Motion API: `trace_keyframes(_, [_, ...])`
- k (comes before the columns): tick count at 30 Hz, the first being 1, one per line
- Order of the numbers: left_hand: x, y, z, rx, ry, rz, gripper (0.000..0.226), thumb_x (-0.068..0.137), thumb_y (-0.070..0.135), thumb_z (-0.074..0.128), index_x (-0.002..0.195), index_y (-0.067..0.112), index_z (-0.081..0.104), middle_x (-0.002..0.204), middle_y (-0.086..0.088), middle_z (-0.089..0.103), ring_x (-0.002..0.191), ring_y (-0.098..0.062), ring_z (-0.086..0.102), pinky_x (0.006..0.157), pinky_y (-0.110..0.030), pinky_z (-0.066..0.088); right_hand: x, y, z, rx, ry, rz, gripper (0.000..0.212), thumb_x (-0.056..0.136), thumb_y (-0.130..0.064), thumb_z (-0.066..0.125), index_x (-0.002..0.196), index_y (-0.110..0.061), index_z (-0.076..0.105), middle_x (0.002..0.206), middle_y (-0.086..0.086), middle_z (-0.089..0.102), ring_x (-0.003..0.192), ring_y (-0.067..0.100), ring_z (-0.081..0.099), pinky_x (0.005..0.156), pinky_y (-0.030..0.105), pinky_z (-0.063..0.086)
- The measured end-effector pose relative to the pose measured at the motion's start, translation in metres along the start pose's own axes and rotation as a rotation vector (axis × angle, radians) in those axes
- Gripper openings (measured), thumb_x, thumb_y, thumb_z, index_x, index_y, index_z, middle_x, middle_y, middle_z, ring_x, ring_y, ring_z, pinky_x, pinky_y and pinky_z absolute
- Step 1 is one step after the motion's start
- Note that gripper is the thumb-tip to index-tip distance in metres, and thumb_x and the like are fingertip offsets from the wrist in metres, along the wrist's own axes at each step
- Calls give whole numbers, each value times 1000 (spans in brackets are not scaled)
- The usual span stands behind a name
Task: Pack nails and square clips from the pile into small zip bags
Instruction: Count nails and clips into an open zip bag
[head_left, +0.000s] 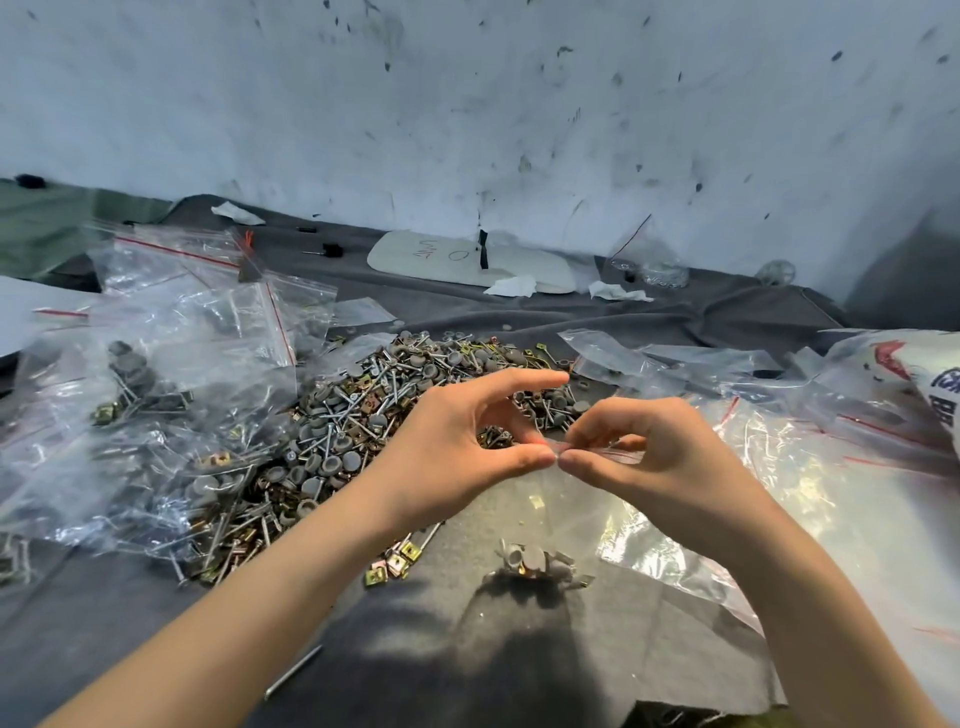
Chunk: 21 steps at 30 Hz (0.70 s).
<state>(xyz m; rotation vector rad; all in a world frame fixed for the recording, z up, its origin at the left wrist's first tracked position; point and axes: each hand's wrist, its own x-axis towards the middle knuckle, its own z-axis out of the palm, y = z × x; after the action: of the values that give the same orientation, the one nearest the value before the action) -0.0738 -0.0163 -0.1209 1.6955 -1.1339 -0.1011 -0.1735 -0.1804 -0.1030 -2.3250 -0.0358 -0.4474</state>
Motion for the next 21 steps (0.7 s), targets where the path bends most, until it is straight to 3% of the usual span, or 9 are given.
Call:
trace_keyframes(4, [-3, -2, 3, -52, 11, -53, 38, 77, 16, 78, 112, 25, 65, 87, 10, 73, 86, 3, 68, 82, -10, 47, 1, 0, 5, -88, 13, -14, 14, 77, -16, 75, 70, -22, 66, 66, -9, 65, 65, 6, 60, 64, 22, 48])
trace_keyframes(8, [-2, -4, 6, -28, -29, -113, 4, 82, 16, 73, 86, 16, 70, 87, 5, 73, 85, -3, 67, 85, -26, 53, 1, 3, 8, -73, 36, -32, 12, 76, -14, 76, 71, -20, 67, 67, -9, 65, 67, 6, 60, 64, 19, 48])
trace_keyframes(13, [-2, -5, 6, -54, -42, -107, 17, 85, 8, 69, 76, 21, 63, 100, 3, 73, 93, -5, 68, 88, -22, 52, 1, 8, 5, 2, 1, -25, 7, 79, -11, 75, 74, -14, 70, 69, -5, 69, 67, 4, 62, 68, 21, 49])
trace_keyframes(15, [-3, -7, 8, -50, -37, -119, 12, 86, 8, 67, 77, 16, 64, 105, 4, 72, 96, -4, 67, 89, -21, 51, 1, 9, 6, -3, 12, -28, 8, 78, -11, 75, 73, -14, 70, 69, -5, 67, 66, 4, 61, 65, 21, 47])
trace_keyframes(18, [-2, -9, 12, 132, -31, -42, 7, 88, 13, 65, 84, 10, 70, 105, 7, 72, 94, 2, 64, 87, -17, 49, 0, 9, 9, -53, 34, -89, 8, 79, -12, 76, 75, -16, 70, 71, -8, 66, 69, 3, 60, 62, 12, 41])
trace_keyframes(21, [-2, -9, 12, 202, -10, 8, 8, 88, 12, 64, 84, 10, 71, 106, 8, 71, 92, 3, 62, 82, -9, 45, 0, 11, 11, -25, 55, -86, 6, 76, -18, 77, 77, -19, 71, 72, -9, 67, 69, 3, 61, 63, 12, 44])
